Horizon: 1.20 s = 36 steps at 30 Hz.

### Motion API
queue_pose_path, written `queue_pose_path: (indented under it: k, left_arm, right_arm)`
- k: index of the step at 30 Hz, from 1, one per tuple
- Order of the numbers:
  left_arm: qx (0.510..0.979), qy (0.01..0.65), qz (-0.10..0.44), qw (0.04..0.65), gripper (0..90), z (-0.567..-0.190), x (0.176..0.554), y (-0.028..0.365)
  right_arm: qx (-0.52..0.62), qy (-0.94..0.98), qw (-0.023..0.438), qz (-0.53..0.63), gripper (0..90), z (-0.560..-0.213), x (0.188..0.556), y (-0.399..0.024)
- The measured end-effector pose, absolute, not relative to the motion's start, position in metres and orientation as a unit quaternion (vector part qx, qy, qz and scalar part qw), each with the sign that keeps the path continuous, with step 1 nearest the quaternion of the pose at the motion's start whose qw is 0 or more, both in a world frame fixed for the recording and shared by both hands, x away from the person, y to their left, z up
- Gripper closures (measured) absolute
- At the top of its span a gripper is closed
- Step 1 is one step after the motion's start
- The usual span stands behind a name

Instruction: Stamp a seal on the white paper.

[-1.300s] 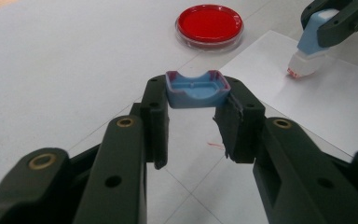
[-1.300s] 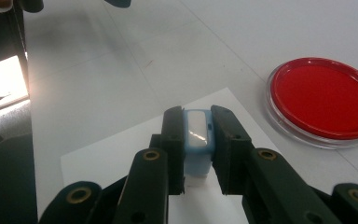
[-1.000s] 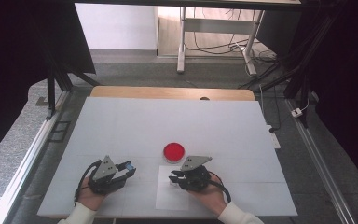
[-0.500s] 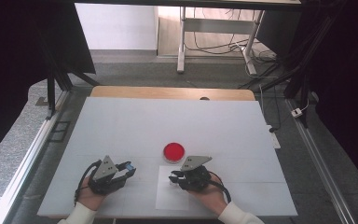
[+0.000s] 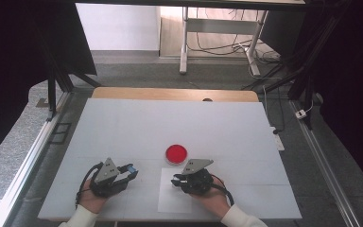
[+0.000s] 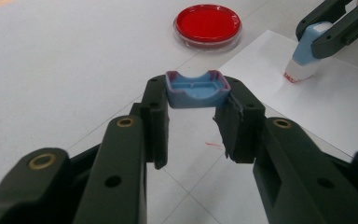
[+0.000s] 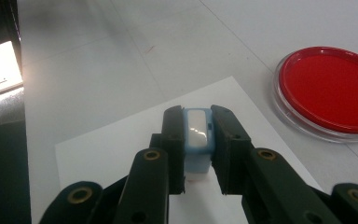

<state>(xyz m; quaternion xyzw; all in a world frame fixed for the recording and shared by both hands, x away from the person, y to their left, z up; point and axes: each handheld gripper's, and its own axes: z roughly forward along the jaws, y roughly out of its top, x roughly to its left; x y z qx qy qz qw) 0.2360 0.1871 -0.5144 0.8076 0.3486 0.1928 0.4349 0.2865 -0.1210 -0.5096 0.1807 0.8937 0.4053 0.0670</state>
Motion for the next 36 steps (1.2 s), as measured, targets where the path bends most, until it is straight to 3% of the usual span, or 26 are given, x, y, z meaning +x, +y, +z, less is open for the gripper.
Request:
queue_pose_path:
  k: [36]
  left_arm:
    - [0.809, 0.348, 0.191, 0.434, 64.9, -0.5151, 0.2359, 0.1849]
  right_arm:
    - [0.179, 0.893, 0.075, 0.405, 75.8, -0.5118, 0.2838, -0.1215]
